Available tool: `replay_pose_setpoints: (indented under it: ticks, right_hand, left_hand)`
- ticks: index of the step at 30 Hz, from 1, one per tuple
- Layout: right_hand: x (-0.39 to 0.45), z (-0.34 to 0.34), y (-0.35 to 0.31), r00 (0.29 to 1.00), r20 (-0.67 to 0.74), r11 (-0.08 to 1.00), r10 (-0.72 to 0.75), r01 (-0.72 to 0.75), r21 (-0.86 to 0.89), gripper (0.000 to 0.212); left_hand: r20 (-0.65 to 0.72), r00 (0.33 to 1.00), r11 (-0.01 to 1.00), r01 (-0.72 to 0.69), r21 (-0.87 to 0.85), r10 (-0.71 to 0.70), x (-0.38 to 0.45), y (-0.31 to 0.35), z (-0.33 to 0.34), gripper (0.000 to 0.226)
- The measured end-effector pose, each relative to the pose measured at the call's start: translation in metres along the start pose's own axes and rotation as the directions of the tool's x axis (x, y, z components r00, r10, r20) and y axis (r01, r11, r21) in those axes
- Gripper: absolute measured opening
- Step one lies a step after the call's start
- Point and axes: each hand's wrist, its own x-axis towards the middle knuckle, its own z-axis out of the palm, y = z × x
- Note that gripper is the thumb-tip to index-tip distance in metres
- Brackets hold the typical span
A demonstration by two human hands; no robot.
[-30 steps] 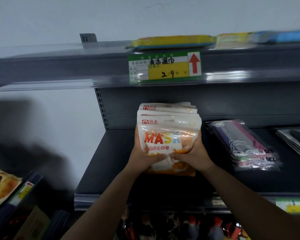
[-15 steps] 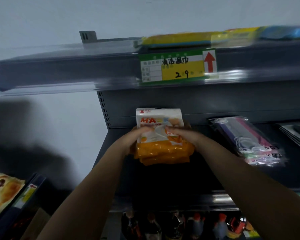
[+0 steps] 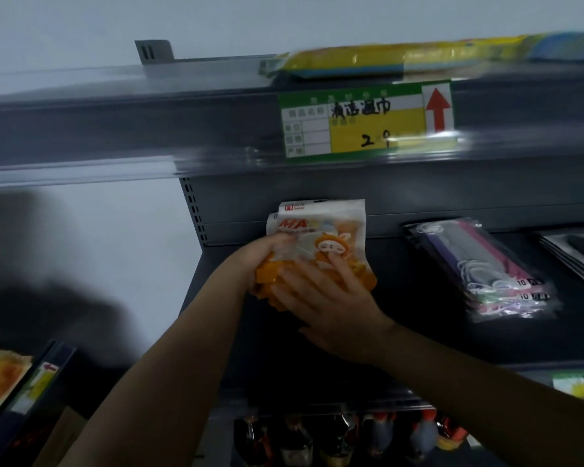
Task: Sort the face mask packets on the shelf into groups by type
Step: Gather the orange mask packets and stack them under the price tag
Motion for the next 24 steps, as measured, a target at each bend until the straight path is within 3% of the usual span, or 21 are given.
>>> replay_pose_setpoints:
  ticks: [2,5,8,12,18,21,24]
  right_hand:
    - [-0.007,0.023,-0.008,0.998,0.026,0.982,-0.066,0.069,-0.176,0.075]
    - [-0.010,0.050,0.002,0.999,0.044,0.973,0.020,-0.009,-0.231,0.086]
    - [-0.001,0.060,0.015,0.995,0.030,0.982,0.093,-0.087,-0.169,0.090]
    - [0.010,0.064,0.021,0.987,0.010,0.980,0.162,-0.160,-0.117,0.096]
    - [0.005,0.066,0.024,0.989,0.013,0.983,0.150,-0.147,-0.108,0.096]
    - [0.011,0.065,0.024,0.984,0.022,0.979,0.179,-0.176,-0.103,0.097]
    - [0.018,0.068,0.026,0.977,0.040,0.971,0.212,-0.205,-0.127,0.099]
  left_hand:
    - [0.030,1.000,1.000,-0.005,-0.004,0.005,0.000,0.003,0.002,0.067]
    - [0.053,0.995,0.993,-0.081,-0.088,0.086,-0.004,0.006,0.008,0.040]
    - [0.060,0.985,0.977,-0.154,-0.148,0.165,-0.004,0.002,0.007,0.051]
    - [0.025,0.990,0.974,-0.131,-0.186,0.138,-0.001,-0.015,0.008,0.059]
    - [-0.044,0.981,0.943,-0.193,-0.272,0.189,0.013,-0.034,0.005,0.078]
    - [-0.070,0.961,0.895,-0.275,-0.352,0.268,0.017,-0.032,0.012,0.068]
    - [-0.072,0.959,0.872,-0.281,-0.401,0.276,0.022,-0.027,0.016,0.075]
